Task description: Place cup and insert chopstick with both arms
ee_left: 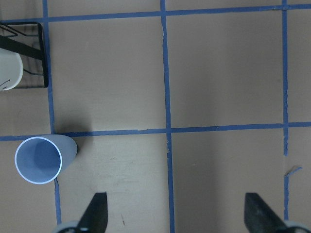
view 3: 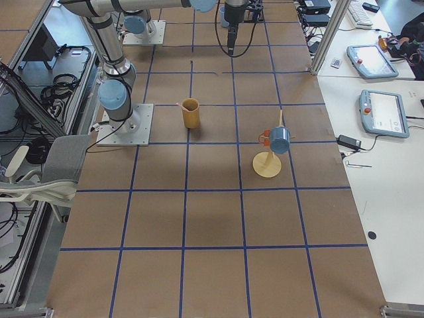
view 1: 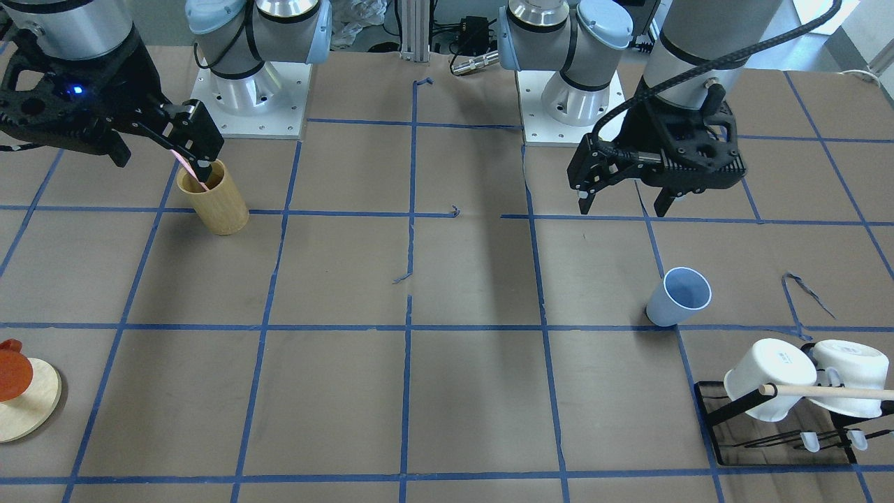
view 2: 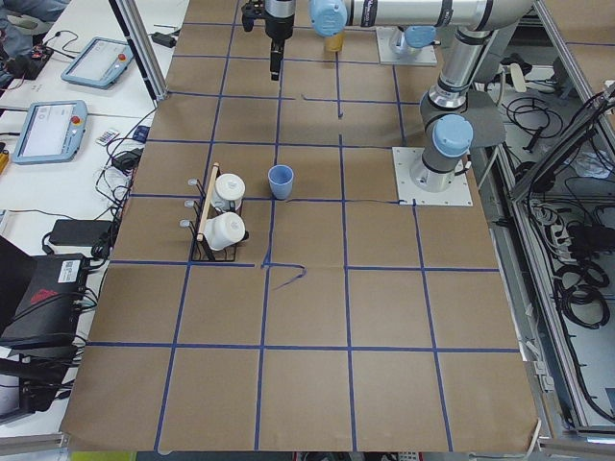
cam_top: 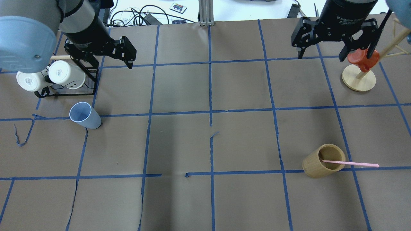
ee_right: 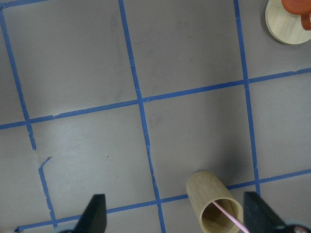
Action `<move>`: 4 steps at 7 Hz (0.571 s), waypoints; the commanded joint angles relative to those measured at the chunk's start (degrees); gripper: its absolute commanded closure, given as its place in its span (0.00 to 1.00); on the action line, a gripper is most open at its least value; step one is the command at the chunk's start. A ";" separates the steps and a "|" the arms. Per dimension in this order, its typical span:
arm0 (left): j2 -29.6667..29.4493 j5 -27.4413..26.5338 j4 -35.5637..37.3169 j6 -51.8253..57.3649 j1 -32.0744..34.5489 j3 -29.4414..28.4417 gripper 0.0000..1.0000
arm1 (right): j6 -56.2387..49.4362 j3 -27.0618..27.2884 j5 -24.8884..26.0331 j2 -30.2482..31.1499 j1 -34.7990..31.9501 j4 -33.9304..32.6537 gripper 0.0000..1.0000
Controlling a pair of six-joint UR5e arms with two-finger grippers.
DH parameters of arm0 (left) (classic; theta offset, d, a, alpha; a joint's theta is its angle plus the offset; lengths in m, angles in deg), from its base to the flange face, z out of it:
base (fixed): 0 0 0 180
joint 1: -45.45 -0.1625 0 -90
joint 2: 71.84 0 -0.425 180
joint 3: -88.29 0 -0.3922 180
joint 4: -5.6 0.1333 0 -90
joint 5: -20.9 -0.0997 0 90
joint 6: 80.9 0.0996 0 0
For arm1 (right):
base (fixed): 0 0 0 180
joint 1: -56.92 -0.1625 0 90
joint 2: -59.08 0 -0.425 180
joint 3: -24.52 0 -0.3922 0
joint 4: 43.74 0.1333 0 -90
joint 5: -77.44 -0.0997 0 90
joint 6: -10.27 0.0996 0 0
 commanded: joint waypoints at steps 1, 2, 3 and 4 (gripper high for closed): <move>0.61 -0.63 -0.40 -0.10 -1.49 -0.48 0.00 | -0.04 0.00 -0.51 0.04 0.00 0.09 0.00; 0.62 -0.38 -0.40 -0.28 -1.32 -0.23 0.00 | -0.12 0.00 0.19 0.04 0.09 0.53 0.00; 0.35 -0.64 -0.40 -0.89 -1.15 -0.31 0.00 | -0.21 -0.09 0.19 0.04 0.09 0.53 0.00; 0.35 -0.73 -0.49 -2.81 -1.15 -0.22 0.00 | -0.21 -0.09 0.28 -0.05 0.18 0.53 0.00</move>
